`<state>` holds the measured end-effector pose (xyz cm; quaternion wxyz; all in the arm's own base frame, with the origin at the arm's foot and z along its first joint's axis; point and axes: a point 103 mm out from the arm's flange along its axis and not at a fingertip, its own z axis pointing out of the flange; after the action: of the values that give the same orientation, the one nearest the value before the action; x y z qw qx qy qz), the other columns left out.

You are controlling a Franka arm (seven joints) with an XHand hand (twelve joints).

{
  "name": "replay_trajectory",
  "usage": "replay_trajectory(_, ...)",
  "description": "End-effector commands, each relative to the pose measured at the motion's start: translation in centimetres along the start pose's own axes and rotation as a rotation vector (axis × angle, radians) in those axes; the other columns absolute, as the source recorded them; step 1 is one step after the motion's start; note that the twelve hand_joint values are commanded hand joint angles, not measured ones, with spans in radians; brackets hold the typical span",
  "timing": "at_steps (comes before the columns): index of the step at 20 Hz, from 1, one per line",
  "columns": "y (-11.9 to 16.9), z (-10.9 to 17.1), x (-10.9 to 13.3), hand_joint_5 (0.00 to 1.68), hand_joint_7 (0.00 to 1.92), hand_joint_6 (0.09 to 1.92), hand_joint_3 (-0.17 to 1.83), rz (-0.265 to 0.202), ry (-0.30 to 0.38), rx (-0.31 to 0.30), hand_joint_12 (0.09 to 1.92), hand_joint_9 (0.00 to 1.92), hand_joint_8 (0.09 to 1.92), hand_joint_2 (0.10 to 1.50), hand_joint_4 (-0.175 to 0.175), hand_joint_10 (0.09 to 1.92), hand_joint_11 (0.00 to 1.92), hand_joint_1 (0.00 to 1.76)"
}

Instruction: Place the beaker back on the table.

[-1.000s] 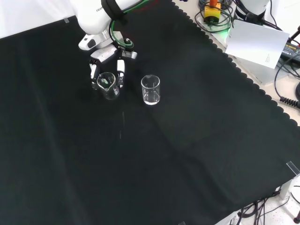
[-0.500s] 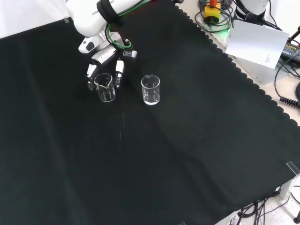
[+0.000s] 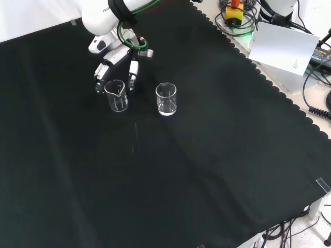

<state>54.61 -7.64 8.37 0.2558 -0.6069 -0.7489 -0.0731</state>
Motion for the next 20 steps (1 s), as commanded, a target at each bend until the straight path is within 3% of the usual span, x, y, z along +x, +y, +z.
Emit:
replay_trajectory(1,-3.8,-5.1,3.4,0.30,0.13,0.12,-0.17,-0.019,-0.035,-0.054,1.43,0.62,0.66,0.91,-0.047,0.09,0.18,0.95)
replay_trajectory(9,-10.9,-10.8,8.6,0.31,0.15,0.09,-0.17,-0.013,-0.091,-0.133,1.45,0.64,0.67,0.91,-0.048,0.09,0.17,0.91)
replay_trajectory(20,-18.9,-12.9,13.8,0.35,0.21,0.09,-0.17,0.031,-0.116,-0.149,1.45,0.67,0.69,0.94,-0.051,0.09,0.17,0.87)
